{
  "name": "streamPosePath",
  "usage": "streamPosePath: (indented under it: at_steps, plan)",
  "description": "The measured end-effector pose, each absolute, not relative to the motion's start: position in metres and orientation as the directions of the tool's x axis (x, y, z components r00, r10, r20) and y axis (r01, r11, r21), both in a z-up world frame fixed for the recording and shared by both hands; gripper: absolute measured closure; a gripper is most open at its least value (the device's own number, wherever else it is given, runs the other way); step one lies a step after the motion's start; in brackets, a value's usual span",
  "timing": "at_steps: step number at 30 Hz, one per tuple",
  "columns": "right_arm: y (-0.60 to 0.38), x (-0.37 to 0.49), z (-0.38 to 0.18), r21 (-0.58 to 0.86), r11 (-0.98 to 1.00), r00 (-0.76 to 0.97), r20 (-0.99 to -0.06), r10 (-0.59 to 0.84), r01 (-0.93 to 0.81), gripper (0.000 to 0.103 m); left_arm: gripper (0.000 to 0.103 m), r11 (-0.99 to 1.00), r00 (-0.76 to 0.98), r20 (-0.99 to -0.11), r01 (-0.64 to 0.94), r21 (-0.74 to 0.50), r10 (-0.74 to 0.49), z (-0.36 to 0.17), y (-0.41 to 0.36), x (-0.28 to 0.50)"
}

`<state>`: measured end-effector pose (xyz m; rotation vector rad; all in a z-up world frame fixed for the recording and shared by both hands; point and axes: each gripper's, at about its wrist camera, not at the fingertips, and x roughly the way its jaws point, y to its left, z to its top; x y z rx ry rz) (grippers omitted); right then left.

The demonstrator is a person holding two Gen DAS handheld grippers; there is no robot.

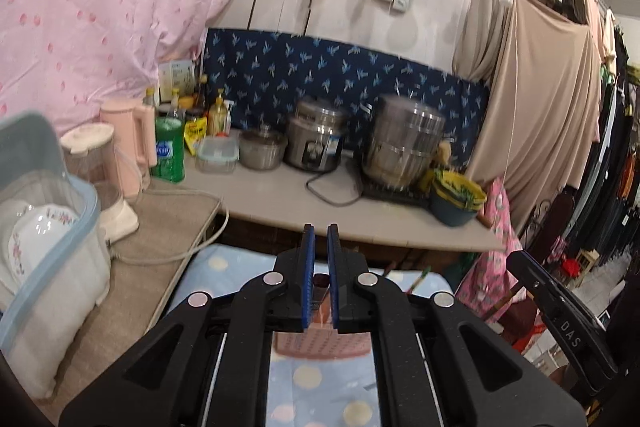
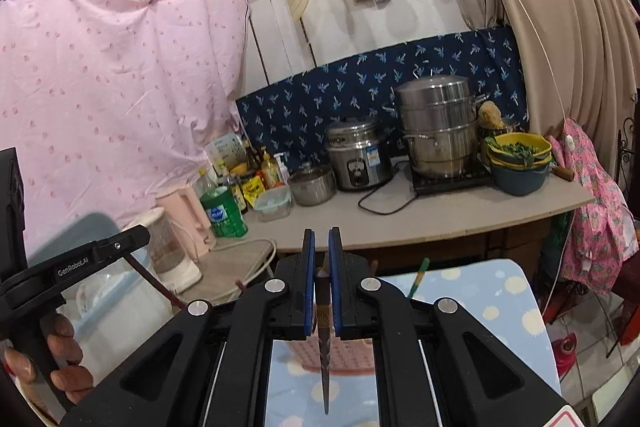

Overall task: Organize utensils
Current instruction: 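Lower the brown chopstick into the pink basket and open the right tool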

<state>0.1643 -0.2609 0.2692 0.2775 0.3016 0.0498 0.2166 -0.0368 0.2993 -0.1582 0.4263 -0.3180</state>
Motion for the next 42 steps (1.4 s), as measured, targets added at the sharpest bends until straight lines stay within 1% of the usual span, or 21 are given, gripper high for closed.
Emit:
streamPosePath:
  at_steps: [4,8,13,15,20,27,31,35,38,42]
  plan:
    - [-0.263,0.193,0.294,0.281,0.96,0.969,-0.234,0.076,-0.007,0.096,0.097,0.938,0.884,-0.329,0.274,-0.214,-0.333,0.319,-0.045,0.239]
    - [-0.264,0.223,0.307,0.277,0.961,0.972,-0.225,0.062,0.003,0.096,0.097,0.941,0.894,-0.312,0.266,-0.209,-0.323,0.325,-0.055,0.264]
    - [-0.265,0.255,0.306,0.267,0.964,0.969,-0.241,0.06,0.007,0.096,0.097,0.942,0.894,-0.314,0.265,-0.204,-0.319,0.325,-0.064,0.284]
    - [-0.265,0.265,0.303,0.267,0.964,0.966,-0.25,0.061,0.008,0.096,0.103,0.941,0.893,-0.312,0.27,-0.204,-0.324,0.324,-0.066,0.289]
    - [-0.264,0.283,0.285,0.268,0.963,0.955,-0.287,0.072,0.008,0.096,0.103,0.935,0.887,-0.312,0.285,-0.213,-0.341,0.324,-0.073,0.296]
    - [-0.263,0.291,0.26,0.258,0.966,0.941,-0.33,0.078,0.01,0.096,0.103,0.935,0.885,-0.31,0.298,-0.193,-0.346,0.323,-0.072,0.288]
    - [-0.264,0.282,0.256,0.255,0.967,0.94,-0.33,0.08,0.007,0.096,0.103,0.943,0.88,-0.342,0.287,-0.17,-0.33,0.31,-0.065,0.279]
    - [-0.267,0.259,0.267,0.257,0.966,0.951,-0.299,0.081,-0.001,0.096,0.103,0.947,0.865,-0.386,0.291,-0.138,-0.322,0.286,-0.057,0.264]
    - [-0.275,0.234,0.277,0.265,0.964,0.961,-0.266,0.075,-0.002,0.096,0.103,0.948,0.84,-0.441,0.3,-0.106,-0.315,0.259,-0.055,0.25]
    - [-0.287,0.197,0.277,0.266,0.964,0.964,-0.261,0.057,0.015,0.096,0.103,0.944,0.788,-0.53,0.319,-0.08,-0.312,0.212,-0.055,0.235]
